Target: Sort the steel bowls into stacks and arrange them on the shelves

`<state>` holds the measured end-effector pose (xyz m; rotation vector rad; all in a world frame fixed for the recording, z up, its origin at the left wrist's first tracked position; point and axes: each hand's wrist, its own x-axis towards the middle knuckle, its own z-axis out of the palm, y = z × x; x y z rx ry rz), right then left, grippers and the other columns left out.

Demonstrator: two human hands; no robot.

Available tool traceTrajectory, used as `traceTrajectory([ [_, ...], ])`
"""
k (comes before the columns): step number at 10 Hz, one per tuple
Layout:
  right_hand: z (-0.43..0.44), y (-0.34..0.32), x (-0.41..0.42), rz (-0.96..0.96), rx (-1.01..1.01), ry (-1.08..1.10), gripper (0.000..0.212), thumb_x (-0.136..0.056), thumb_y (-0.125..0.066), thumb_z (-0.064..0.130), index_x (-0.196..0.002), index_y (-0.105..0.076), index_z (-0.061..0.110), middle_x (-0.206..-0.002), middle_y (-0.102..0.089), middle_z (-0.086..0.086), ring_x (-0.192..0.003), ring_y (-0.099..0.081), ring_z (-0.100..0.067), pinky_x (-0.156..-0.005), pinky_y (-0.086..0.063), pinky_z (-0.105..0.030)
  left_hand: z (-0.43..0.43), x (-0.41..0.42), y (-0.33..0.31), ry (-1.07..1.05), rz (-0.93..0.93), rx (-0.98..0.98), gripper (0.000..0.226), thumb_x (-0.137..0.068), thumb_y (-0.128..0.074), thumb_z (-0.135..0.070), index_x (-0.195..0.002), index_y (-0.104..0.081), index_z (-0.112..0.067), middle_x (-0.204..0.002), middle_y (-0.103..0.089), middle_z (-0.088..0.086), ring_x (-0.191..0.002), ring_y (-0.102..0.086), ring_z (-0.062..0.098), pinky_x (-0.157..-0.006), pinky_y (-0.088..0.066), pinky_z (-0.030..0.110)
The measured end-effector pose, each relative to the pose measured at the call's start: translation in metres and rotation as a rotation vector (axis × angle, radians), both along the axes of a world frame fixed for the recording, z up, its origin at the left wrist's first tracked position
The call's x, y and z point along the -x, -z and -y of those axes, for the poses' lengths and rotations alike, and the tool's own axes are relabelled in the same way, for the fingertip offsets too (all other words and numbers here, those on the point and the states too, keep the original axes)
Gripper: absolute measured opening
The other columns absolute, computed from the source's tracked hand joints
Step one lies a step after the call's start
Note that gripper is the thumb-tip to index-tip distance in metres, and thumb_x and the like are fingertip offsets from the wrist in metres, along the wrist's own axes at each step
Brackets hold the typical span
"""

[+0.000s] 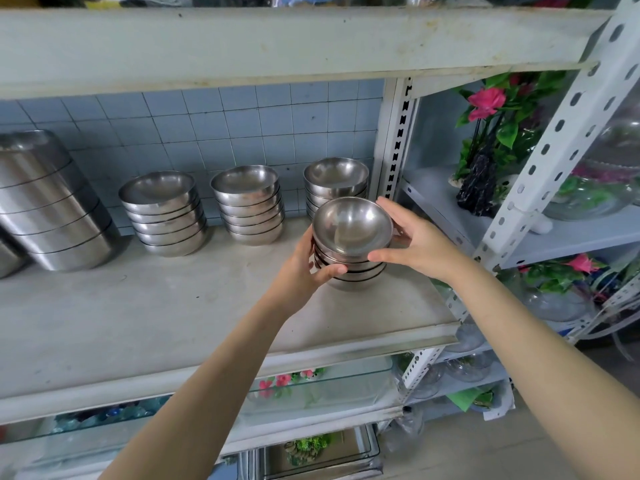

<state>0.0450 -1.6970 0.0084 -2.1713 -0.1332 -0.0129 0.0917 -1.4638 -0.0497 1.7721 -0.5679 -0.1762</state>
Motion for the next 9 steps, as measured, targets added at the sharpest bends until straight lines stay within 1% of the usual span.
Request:
traceTrajectory([
  [1, -0.002, 0.001, 0.0, 0.004, 0.004, 0.009, 0.122, -0.051, -0.081, 0.074, -0.155, -0.024, 0.044, -0.155, -0.025, 0.032, -0.145, -0.025, 0.005, -0.123, -0.023, -0.038, 0.001, 0.001, -0.002, 0.001, -0.01, 0.013, 0.08, -0.077, -0.078, -0.03, -0.145, -0.036, -0.025, -0.134, -0.055, -0.011, -0.126, -0.05, 0.003, -0.107, -0.041, 0.03],
  [2, -0.002, -0.001, -0.001, 0.001, 0.007, 0.003, 0.123, -0.053, -0.081, 0.072, -0.156, -0.021, 0.042, -0.154, -0.021, 0.034, -0.146, -0.023, 0.003, -0.123, -0.023, -0.038, 0.0, 0.002, 0.0, 0.011, -0.012, 0.006, 0.081, -0.081, -0.078, -0.025, -0.148, -0.031, -0.022, -0.136, -0.054, -0.01, -0.126, -0.05, 0.0, -0.102, -0.04, 0.021],
  [3, 0.001, 0.007, 0.003, -0.02, -0.111, 0.033, 0.13, -0.05, -0.086, 0.07, -0.156, -0.018, 0.041, -0.159, -0.022, 0.027, -0.146, -0.026, -0.002, -0.119, -0.03, -0.036, -0.003, 0.003, 0.008, 0.018, -0.054, -0.012, 0.1, -0.077, -0.082, -0.032, -0.153, -0.018, -0.022, -0.147, -0.047, -0.005, -0.134, -0.045, 0.01, -0.11, -0.038, 0.028],
  [4, 0.0, 0.022, 0.008, -0.016, -0.192, 0.009, 0.109, -0.062, -0.092, 0.044, -0.151, -0.031, 0.042, -0.154, -0.039, 0.019, -0.14, -0.04, 0.001, -0.117, -0.035, -0.033, -0.001, 0.005, 0.017, -0.04, -0.032, -0.005, 0.078, -0.078, -0.081, -0.015, -0.143, -0.037, -0.016, -0.13, -0.06, -0.001, -0.122, -0.057, 0.015, -0.099, -0.045, 0.021],
  [5, 0.0, 0.027, 0.01, 0.013, -0.238, 0.017, 0.079, -0.077, -0.083, 0.014, -0.137, -0.042, 0.045, -0.135, -0.053, 0.025, -0.122, -0.055, 0.009, -0.106, -0.044, -0.02, 0.004, 0.006, 0.015, -0.047, -0.039, 0.018, 0.067, -0.08, -0.078, -0.009, -0.137, -0.044, -0.013, -0.122, -0.064, -0.004, -0.112, -0.06, 0.004, -0.092, -0.045, 0.016],
  [6, 0.005, 0.026, 0.007, 0.037, -0.248, 0.042, 0.078, -0.081, -0.08, 0.012, -0.142, -0.04, 0.039, -0.128, -0.053, 0.03, -0.111, -0.055, 0.02, -0.091, -0.044, -0.004, 0.009, 0.006, 0.014, -0.035, -0.028, 0.02, 0.067, -0.081, -0.077, -0.006, -0.138, -0.042, -0.014, -0.122, -0.062, -0.006, -0.112, -0.059, 0.004, -0.091, -0.044, 0.014],
  [7, 0.006, 0.027, 0.008, 0.041, -0.253, 0.031, 0.079, -0.082, -0.079, 0.009, -0.141, -0.037, 0.041, -0.127, -0.051, 0.032, -0.111, -0.052, 0.024, -0.089, -0.041, -0.001, 0.012, 0.007, 0.016, -0.051, -0.022, 0.02, 0.07, -0.081, -0.077, -0.009, -0.141, -0.04, -0.017, -0.124, -0.061, -0.009, -0.115, -0.058, 0.003, -0.092, -0.042, 0.011],
  [8, 0.002, 0.027, 0.01, 0.049, -0.253, 0.036, 0.077, -0.082, -0.078, 0.01, -0.135, -0.038, 0.048, -0.129, -0.051, 0.033, -0.118, -0.051, 0.019, -0.095, -0.041, -0.005, 0.011, 0.008, 0.015, -0.062, -0.024, -0.034, 0.074, -0.082, -0.076, -0.011, -0.144, -0.036, -0.018, -0.122, -0.061, -0.013, -0.11, -0.059, -0.003, -0.094, -0.042, 0.012],
  [9, -0.003, 0.024, 0.017, 0.071, -0.319, 0.049, 0.075, -0.083, -0.076, 0.013, -0.137, -0.037, 0.047, -0.134, -0.048, 0.03, -0.122, -0.047, 0.02, -0.1, -0.042, -0.008, 0.012, 0.01, 0.014, -0.074, -0.021, -0.078, 0.085, -0.081, -0.078, -0.026, -0.15, -0.028, -0.022, -0.134, -0.056, -0.009, -0.123, -0.053, 0.003, -0.106, -0.042, 0.027],
])
